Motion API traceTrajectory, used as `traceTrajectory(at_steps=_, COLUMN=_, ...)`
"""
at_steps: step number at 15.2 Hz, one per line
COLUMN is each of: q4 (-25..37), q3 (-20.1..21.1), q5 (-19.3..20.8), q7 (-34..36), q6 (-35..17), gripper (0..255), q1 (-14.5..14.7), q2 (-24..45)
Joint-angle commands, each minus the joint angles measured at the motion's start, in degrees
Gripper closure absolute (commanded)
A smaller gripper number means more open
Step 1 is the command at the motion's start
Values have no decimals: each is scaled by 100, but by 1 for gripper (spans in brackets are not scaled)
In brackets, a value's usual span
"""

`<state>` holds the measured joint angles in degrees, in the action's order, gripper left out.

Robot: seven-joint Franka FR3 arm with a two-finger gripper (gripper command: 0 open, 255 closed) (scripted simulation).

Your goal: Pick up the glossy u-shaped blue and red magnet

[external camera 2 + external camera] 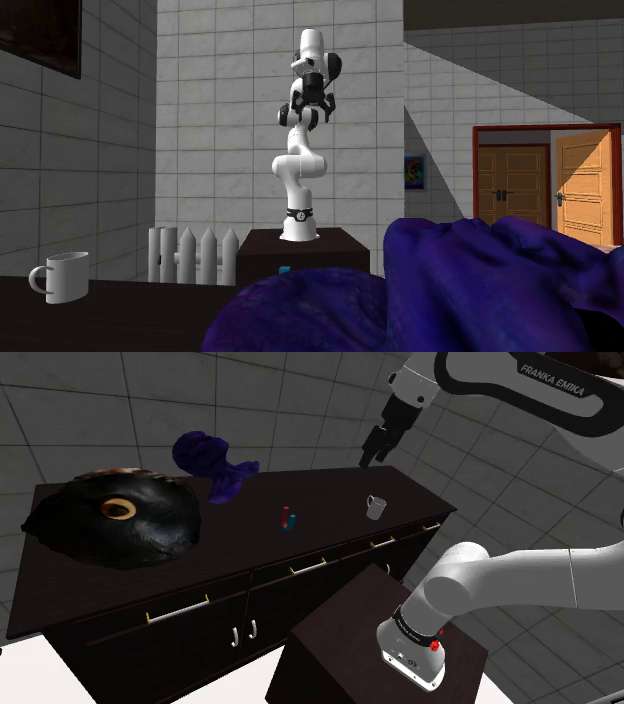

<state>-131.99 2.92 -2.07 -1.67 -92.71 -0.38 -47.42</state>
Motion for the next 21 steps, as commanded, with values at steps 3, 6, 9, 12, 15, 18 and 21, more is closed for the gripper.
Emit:
traceTrajectory(at_steps=3, q4=-202, q3=7, q5=11, q7=39, q6=-388, gripper=0, q1=-42, q2=193)
traceTrajectory(at_steps=6, q4=-450, q3=16, q5=30, q7=101, q6=-974, gripper=0, q1=-107, q2=541)
traceTrajectory(at_steps=9, q4=-629, q3=25, q5=53, q7=167, q6=-1559, gripper=0, q1=-174, q2=957)
traceTrajectory(at_steps=12, q4=-737, q3=32, q5=82, q7=238, q6=-2136, gripper=0, q1=-243, q2=1436)
traceTrajectory(at_steps=15, q4=-773, q3=37, q5=119, q7=315, q6=-2697, gripper=0, q1=-313, q2=1972)
traceTrajectory(at_steps=18, q4=-737, q3=38, q5=166, q7=400, q6=-3232, gripper=0, q1=-383, q2=2553)
traceTrajectory(at_steps=21, q4=-629, q3=36, q5=225, q7=493, q6=-3731, gripper=0, q1=-454, q2=3171)
